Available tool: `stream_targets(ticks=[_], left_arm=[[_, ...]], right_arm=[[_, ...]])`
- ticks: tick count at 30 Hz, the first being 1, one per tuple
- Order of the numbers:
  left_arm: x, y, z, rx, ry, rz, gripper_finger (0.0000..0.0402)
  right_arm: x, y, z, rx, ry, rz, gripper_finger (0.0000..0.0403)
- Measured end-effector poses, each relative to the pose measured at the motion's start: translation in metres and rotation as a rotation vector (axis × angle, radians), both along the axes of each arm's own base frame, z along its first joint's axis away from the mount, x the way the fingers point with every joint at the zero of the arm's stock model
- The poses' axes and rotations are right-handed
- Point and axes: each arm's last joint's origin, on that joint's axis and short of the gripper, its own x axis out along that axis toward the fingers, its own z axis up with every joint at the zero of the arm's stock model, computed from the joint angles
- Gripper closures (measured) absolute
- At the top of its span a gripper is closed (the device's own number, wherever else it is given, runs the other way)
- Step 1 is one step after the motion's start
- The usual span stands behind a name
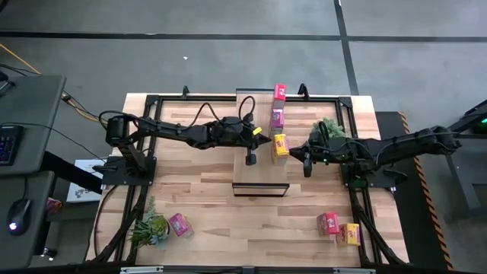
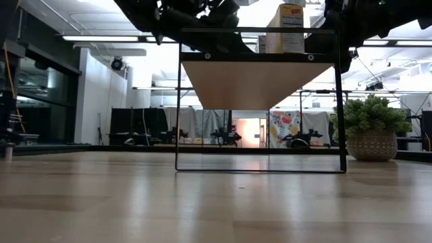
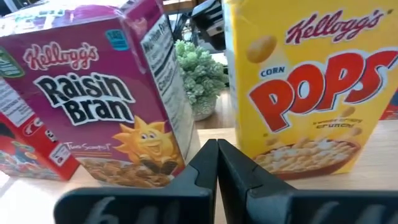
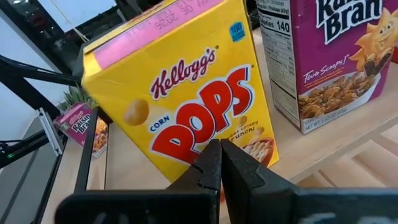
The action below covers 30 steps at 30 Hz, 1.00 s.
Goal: Stack cereal on shelf
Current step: Put the left yellow cereal box on the shelf
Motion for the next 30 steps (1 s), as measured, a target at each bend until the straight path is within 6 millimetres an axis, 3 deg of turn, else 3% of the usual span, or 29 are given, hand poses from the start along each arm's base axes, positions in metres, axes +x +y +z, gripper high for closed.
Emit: stream_targets(ticks=[17, 30], left_arm=[[0.0, -0.001, -0.001, -0.004, 0.012, -0.01, 0.0401], [-0.002, -0.022, -0.001, -0.044, 0.053, -0.078, 0.0401]], right_arm=[[0.01, 0.001, -0.003, 0.002, -0.01, 0.016, 0.0403], [0.009, -0.001, -0.002, -0.035, -0.02, -0.05, 0.0403]])
